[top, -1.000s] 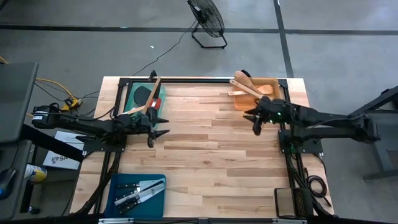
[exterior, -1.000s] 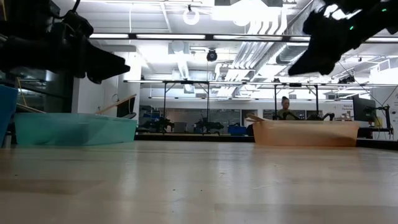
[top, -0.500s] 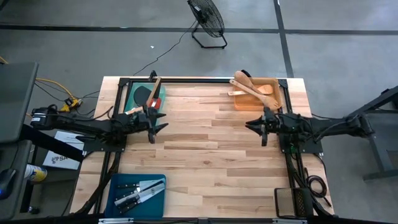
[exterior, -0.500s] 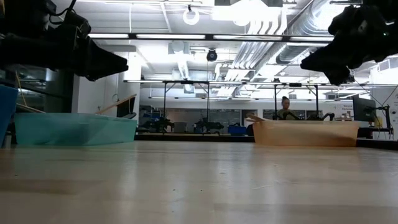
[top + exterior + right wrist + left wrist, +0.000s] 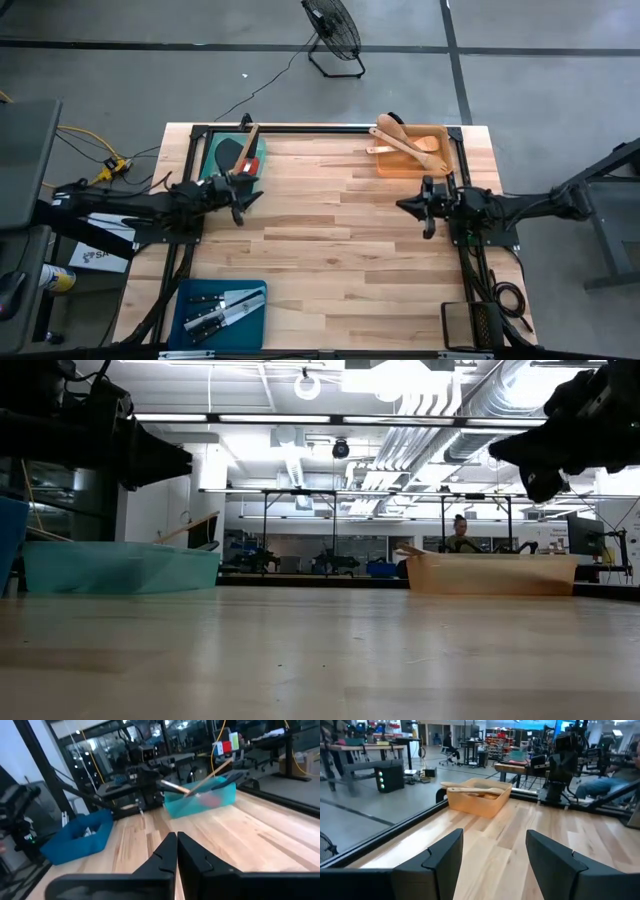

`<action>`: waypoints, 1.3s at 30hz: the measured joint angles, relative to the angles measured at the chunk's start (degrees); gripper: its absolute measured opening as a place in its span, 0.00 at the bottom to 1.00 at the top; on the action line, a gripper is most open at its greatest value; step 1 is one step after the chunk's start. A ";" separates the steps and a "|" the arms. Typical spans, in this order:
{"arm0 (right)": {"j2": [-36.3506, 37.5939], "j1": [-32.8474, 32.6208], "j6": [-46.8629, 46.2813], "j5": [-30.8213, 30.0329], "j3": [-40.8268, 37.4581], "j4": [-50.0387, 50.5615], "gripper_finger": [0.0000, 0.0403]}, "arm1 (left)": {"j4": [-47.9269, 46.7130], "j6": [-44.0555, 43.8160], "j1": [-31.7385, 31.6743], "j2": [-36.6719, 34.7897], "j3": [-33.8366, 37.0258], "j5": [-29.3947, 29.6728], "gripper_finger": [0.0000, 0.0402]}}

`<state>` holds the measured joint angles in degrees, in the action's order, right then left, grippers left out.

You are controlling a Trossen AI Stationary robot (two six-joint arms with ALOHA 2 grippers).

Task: Pick & Place Kitchen Items
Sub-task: Return to Home Position

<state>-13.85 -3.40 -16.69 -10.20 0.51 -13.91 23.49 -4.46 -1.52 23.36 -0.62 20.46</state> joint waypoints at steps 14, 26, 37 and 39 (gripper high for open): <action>13.70 0.02 -1.52 1.18 -0.04 10.78 0.00 | -19.07 -5.04 0.00 -19.75 0.00 0.78 0.53; 13.21 0.02 -4.57 2.42 -0.04 10.34 0.00 | -20.34 1.51 0.03 -23.04 0.00 -21.48 0.53; 13.18 0.00 -4.52 2.71 -0.07 10.33 0.00 | -20.53 3.83 0.02 -23.02 0.00 -28.90 0.53; 13.16 0.00 -4.52 2.71 -0.07 10.33 0.00 | -21.85 2.84 0.02 -23.00 0.00 -28.01 0.53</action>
<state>-0.69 -3.40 -21.21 -7.49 0.45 -3.57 1.64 -1.62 -1.50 0.36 -0.62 -7.55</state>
